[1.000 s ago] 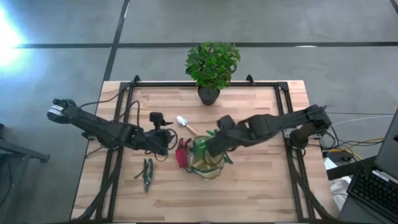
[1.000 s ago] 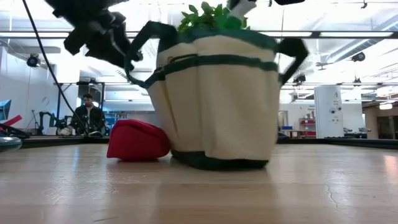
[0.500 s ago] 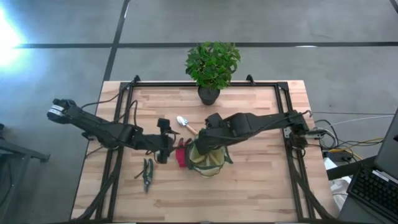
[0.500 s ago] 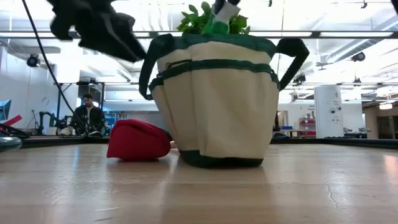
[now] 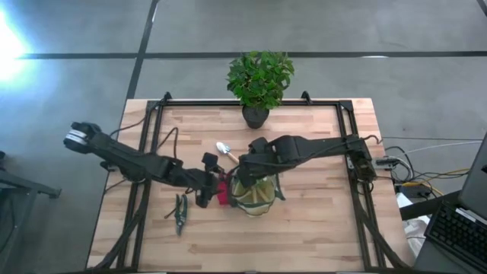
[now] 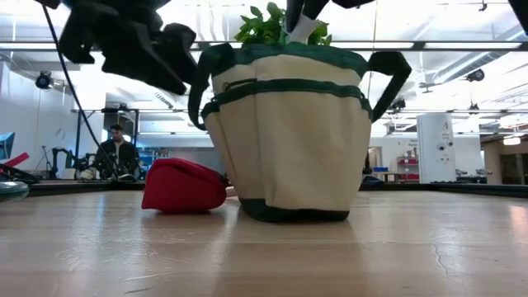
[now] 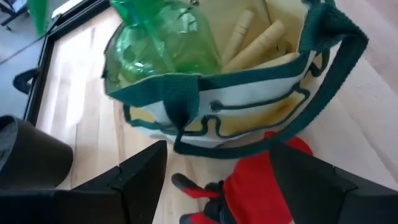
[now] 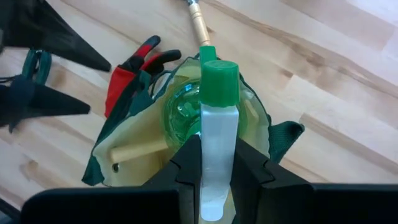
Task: Pick & Place Garden tools in Gardening bag
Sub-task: Put the green spray bottle into the gardening bag
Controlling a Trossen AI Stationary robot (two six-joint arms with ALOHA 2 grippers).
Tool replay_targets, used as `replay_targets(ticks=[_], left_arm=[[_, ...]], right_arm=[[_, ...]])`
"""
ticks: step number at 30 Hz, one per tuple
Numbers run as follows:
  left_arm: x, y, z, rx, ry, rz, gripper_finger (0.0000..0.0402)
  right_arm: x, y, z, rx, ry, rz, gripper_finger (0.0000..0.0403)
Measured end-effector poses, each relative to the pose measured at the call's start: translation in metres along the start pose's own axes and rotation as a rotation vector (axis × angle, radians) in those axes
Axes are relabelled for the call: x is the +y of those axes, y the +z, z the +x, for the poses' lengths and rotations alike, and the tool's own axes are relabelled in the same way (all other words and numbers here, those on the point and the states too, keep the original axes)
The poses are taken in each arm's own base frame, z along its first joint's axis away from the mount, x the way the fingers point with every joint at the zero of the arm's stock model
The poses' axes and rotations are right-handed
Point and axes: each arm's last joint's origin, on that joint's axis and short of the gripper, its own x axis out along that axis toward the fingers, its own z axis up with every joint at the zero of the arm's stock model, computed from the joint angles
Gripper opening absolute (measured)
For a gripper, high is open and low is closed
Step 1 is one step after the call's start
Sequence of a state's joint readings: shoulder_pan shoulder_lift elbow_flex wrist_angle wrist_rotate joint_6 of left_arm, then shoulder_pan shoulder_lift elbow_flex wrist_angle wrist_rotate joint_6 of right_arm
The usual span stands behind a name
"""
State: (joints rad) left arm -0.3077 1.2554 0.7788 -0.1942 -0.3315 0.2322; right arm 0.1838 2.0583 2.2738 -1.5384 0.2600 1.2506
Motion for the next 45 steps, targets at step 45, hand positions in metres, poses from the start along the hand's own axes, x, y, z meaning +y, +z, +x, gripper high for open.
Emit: replay_targets(ticks=[45], left_arm=[[-0.008, 0.009, 0.022, -0.108, -0.06, 0.061, 0.0284]], right_arm=[[-0.03, 0.04, 0.06, 0.306, -0.092, 0.095, 0.0066]])
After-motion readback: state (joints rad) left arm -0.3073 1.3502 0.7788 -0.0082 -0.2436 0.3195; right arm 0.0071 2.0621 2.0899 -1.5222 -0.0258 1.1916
